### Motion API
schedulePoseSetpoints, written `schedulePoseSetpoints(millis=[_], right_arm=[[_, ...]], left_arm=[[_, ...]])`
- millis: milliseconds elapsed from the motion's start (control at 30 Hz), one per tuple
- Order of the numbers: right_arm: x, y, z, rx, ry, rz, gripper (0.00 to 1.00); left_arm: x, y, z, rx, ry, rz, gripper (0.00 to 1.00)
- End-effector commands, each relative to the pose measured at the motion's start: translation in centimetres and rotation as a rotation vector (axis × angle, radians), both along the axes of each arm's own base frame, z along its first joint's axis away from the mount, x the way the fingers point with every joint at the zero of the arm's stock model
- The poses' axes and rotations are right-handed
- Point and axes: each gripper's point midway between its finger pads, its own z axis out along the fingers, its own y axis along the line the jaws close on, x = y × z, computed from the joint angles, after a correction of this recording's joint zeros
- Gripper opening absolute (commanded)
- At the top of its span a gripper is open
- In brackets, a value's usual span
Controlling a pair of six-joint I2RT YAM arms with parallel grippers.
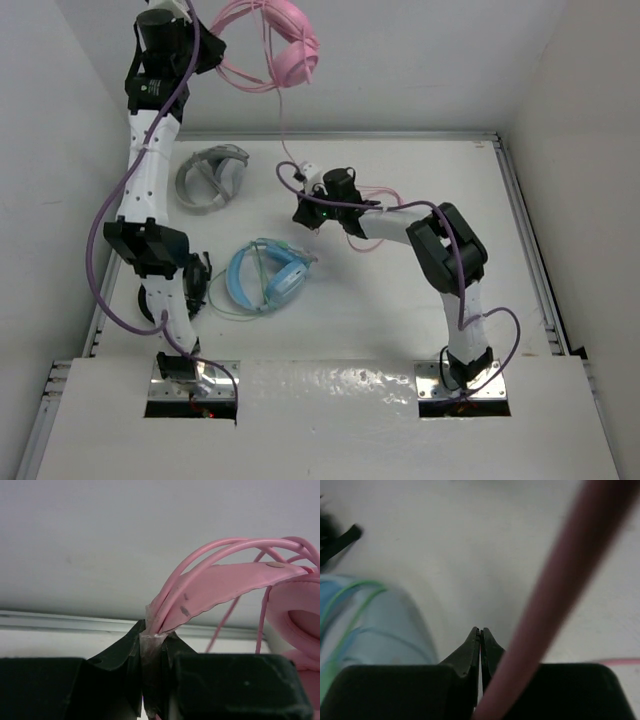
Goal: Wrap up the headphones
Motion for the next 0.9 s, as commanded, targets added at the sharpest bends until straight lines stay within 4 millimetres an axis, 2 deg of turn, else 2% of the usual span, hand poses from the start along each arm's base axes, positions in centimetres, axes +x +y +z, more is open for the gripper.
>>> schedulePoseSetpoints(millis=[0, 33, 67, 133, 167, 233, 267, 300, 333, 367, 400, 467, 500, 533, 567, 600, 633, 667, 767, 800, 833, 867], right_arm=[[-3.3, 1.9, 4.9, -0.018, -0.060, 0.186, 0.00], [-3.9, 1.8, 5.0, -0.030, -0.047, 0.198, 0.00], [-4.4, 1.9, 6.5, -0.018, -0.069, 0.208, 0.00], [-5.4, 1.7, 7.6, -0.025, -0.085, 0.242, 0.00], [-5.9, 1.7, 9.0, -0.016, -0.102, 0.257, 0.00], [-7.1, 1.6, 9.5, -0.061, -0.136, 0.311, 0.00], [-7.7, 1.6, 10.0, -0.065, -0.135, 0.328, 0.00], [-8.4, 1.8, 11.3, -0.055, -0.154, 0.351, 0.00], [-8.9, 1.7, 11.7, -0.050, -0.145, 0.367, 0.00], [-9.1, 1.9, 12.8, -0.035, -0.159, 0.375, 0.00], [-9.3, 1.8, 14.4, -0.018, -0.181, 0.374, 0.00], [-9.1, 1.3, 16.5, -0.018, -0.215, 0.347, 0.00], [-8.0, 0.5, 17.5, -0.052, -0.261, 0.289, 0.00], [-7.7, -0.6, 19.3, -0.070, -0.294, 0.247, 0.00], [-6.7, -1.4, 21.6, -0.076, -0.340, 0.195, 0.00], [-5.0, -3.3, 23.1, -0.118, -0.374, 0.118, 0.00], [-4.8, -5.0, 22.8, -0.190, -0.331, 0.084, 0.00], [-3.6, -5.9, 26.5, -0.197, -0.392, 0.032, 0.00], [0.2, -12.4, 28.2, -0.349, -0.416, -0.149, 0.00], [1.1, -13.9, 28.0, -0.372, -0.403, -0.184, 0.00], [2.3, -15.1, 28.0, -0.394, -0.398, -0.223, 0.00], [3.5, -17.0, 27.9, -0.429, -0.400, -0.272, 0.00]], left_arm=[[1.9, 4.9, 4.3, 0.071, -0.186, 0.246, 0.00], [2.7, 5.8, 3.4, 0.141, -0.185, 0.281, 0.00], [3.1, 7.2, 3.8, 0.166, -0.217, 0.359, 0.00], [4.4, 8.3, 1.9, 0.237, -0.202, 0.409, 0.00], [4.7, 8.6, 2.2, 0.255, -0.228, 0.425, 0.00], [5.6, 7.9, 0.8, 0.327, -0.223, 0.421, 0.00], [5.8, 7.8, 0.9, 0.356, -0.242, 0.447, 0.00], [6.1, 7.2, 0.4, 0.393, -0.241, 0.439, 0.00], [6.6, 5.7, -1.1, 0.488, -0.222, 0.406, 0.00], [6.7, 5.2, -1.4, 0.527, -0.227, 0.423, 0.00], [6.7, 3.9, -2.2, 0.566, -0.222, 0.411, 0.00], [6.9, 3.6, -4.4, 0.679, -0.203, 0.397, 0.00], [7.0, 3.1, -5.4, 0.715, -0.191, 0.378, 0.00], [7.0, 3.2, -6.9, 0.795, -0.164, 0.355, 0.00], [7.1, 2.7, -7.7, 0.837, -0.164, 0.314, 0.00], [7.0, 2.1, -8.3, 0.879, -0.164, 0.274, 0.00], [6.8, 1.8, -9.0, 0.955, -0.151, 0.229, 0.00], [6.6, 0.9, -10.5, 0.980, -0.135, 0.164, 0.00], [4.7, -2.5, -11.9, 1.013, -0.133, -0.044, 0.00], [4.2, -3.8, -11.8, 1.008, -0.136, -0.097, 0.00], [3.5, -5.3, -13.2, 1.002, -0.108, -0.209, 0.00], [3.0, -6.5, -12.3, 0.995, -0.132, -0.255, 0.00]])
